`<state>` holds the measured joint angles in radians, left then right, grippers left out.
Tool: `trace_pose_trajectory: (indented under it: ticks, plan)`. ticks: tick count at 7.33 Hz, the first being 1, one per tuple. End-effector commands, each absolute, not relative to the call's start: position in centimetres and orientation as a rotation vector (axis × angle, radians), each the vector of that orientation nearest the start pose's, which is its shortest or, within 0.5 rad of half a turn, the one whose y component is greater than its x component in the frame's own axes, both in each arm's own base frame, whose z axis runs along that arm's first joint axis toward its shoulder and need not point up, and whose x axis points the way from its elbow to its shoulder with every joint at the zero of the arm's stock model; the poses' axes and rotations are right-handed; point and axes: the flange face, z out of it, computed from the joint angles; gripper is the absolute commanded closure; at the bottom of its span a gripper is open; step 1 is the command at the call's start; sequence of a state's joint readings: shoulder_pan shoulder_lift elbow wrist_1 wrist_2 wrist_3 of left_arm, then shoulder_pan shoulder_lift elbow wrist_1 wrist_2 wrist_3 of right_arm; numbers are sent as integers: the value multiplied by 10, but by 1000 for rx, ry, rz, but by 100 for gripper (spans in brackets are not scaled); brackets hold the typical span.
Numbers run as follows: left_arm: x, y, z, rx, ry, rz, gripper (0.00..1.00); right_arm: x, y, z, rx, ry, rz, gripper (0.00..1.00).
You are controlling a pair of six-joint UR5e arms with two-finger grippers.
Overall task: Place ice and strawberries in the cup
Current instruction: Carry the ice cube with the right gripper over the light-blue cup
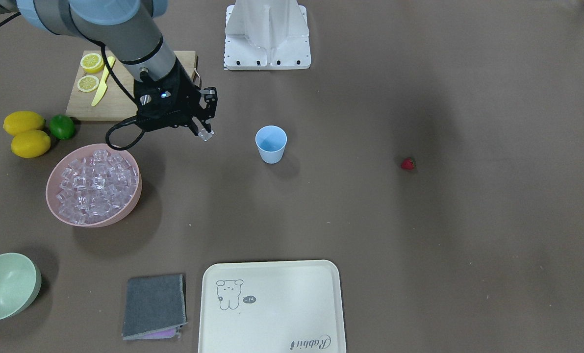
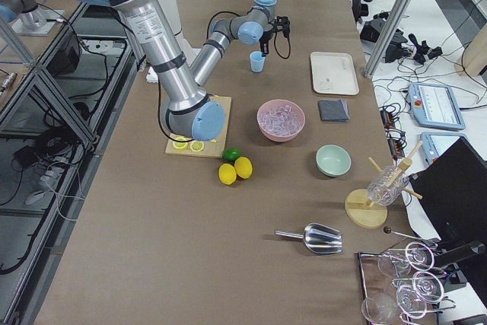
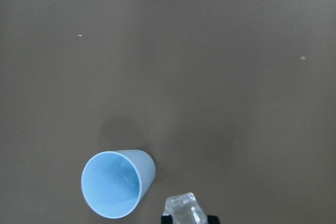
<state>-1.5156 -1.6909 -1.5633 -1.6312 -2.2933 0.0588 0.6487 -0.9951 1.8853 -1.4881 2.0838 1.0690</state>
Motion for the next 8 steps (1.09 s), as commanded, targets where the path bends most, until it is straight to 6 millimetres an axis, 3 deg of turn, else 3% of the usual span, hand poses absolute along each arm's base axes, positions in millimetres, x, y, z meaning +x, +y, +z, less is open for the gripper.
trace_pose_trajectory:
  ticks: [1,4,6,8]
  plan:
    - [-37,-555,596,169,721,173,2,-483,-409,170,152,-1047,-112,100]
    - [-37,-557,604,156,721,170,2,-535,-386,159,162,-1039,-102,100]
    - [-36,-569,606,148,721,168,2,-550,-392,171,163,-1038,-101,100]
    - [-36,-572,606,148,721,168,2,-550,-396,171,170,-1041,-96,100]
